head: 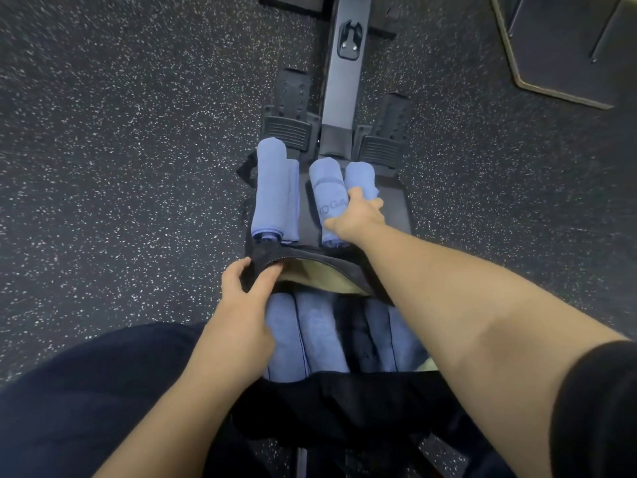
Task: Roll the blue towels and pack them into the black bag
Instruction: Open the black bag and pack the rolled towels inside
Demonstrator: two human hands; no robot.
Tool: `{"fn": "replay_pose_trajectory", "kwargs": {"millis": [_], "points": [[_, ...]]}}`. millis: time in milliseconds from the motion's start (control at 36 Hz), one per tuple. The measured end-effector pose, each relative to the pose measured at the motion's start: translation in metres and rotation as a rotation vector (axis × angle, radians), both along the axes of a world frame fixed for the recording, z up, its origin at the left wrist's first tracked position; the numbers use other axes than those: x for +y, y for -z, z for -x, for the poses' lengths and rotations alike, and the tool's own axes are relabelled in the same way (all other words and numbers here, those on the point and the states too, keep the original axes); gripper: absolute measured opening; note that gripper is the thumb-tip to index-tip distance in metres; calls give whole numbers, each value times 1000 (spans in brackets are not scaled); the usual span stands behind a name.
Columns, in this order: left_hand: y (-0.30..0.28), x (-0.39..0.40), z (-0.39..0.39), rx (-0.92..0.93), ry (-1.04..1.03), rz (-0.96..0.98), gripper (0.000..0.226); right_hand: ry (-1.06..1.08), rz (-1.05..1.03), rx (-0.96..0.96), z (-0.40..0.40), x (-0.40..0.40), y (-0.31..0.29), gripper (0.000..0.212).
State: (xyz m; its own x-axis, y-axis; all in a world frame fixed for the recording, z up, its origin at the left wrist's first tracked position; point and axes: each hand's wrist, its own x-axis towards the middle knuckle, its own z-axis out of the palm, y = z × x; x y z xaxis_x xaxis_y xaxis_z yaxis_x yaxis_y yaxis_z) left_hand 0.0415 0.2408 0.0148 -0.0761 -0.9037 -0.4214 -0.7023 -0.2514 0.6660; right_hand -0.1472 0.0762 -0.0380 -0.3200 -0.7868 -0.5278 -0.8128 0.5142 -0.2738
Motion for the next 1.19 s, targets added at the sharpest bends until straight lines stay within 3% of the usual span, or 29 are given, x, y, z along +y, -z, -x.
{"fn": "replay_pose_trajectory", "kwargs": {"millis": [361,528,667,889,1000,1194], "points": [[-1,2,2,-42,3,110,84,-62,421,-297,-20,40,-107,59],[-14,5,12,-250,51,156,81,-123,607,-411,-15,93,-144,59],[-18,8,18,-255,135,217,72,-138,719,-447,-8,143,-148,53],[-19,1,23,-228,191,273,80,-221,676,-205,11,215,-113,57],[-15,2,23,-129,200,303,89,-252,666,-126,10,231,-95,55],[-15,-2,18,-104,154,330,80,-363,649,-45,6,236,-73,57]]}}
